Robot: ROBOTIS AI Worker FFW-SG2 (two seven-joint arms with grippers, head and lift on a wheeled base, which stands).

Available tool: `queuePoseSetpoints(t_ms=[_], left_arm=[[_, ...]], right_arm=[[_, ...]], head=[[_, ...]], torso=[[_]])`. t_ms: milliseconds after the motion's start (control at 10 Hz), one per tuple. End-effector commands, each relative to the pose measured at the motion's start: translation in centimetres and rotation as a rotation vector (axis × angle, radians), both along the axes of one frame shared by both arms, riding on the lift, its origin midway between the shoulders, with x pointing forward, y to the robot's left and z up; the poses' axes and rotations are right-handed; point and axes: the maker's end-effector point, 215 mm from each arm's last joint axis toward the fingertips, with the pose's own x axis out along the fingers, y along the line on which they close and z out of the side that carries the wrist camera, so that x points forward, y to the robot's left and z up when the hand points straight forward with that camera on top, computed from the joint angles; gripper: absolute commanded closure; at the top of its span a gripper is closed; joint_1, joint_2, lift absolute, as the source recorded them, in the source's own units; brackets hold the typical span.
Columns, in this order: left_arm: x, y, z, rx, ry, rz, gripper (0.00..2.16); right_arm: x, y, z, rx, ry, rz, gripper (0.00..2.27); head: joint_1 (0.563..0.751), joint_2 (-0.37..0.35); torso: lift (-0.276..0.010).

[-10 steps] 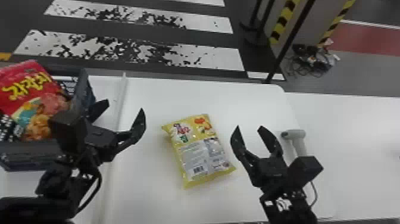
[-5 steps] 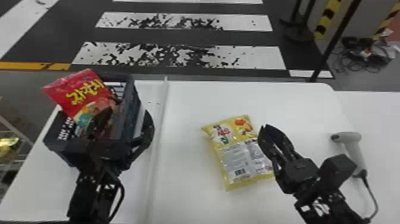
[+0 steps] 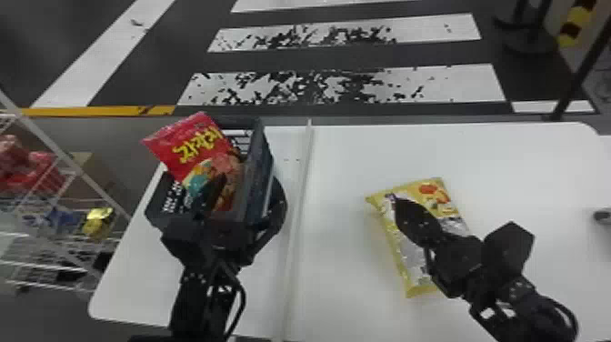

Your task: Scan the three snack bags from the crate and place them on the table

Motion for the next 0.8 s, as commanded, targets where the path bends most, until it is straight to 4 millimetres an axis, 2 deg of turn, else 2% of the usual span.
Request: queuePoseSetpoints(t_ms=[0, 200, 400, 500, 700], left_arm=[[-0.3, 0.2, -0.3, -0.008, 0.007, 0.001, 0.04], [-0.4, 0.3, -0.6, -0.012, 0.014, -0.001, 0.06], [-0.5, 0.3, -0.7, -0.012, 0.019, -0.004, 0.08], [-0.5, 0.3, -0.7, -0.015, 0.019, -0.003, 0.08], [-0.5, 0.2, -0.9, -0.019, 0.025, -0.009, 0.09]], right_arm=[[0.4, 2.4, -1.5, -0.039, 0.017, 0.076, 2.25], [1.3, 3.8, -4.1, -0.110, 0.062, 0.130, 2.25], [1.5, 4.7, -6.5, -0.177, 0.106, 0.165, 2.25], [1.6, 4.9, -7.6, -0.211, 0.125, 0.177, 2.25], [2.3, 3.7, -9.5, -0.270, 0.163, 0.147, 2.25]], head=[[0.695, 0.223], [0.695, 0.270], [0.695, 0.283], [0.695, 0.288], [0.695, 0.292]], torso=[[-0.062], [-0.062], [-0.062], [-0.062], [-0.062]])
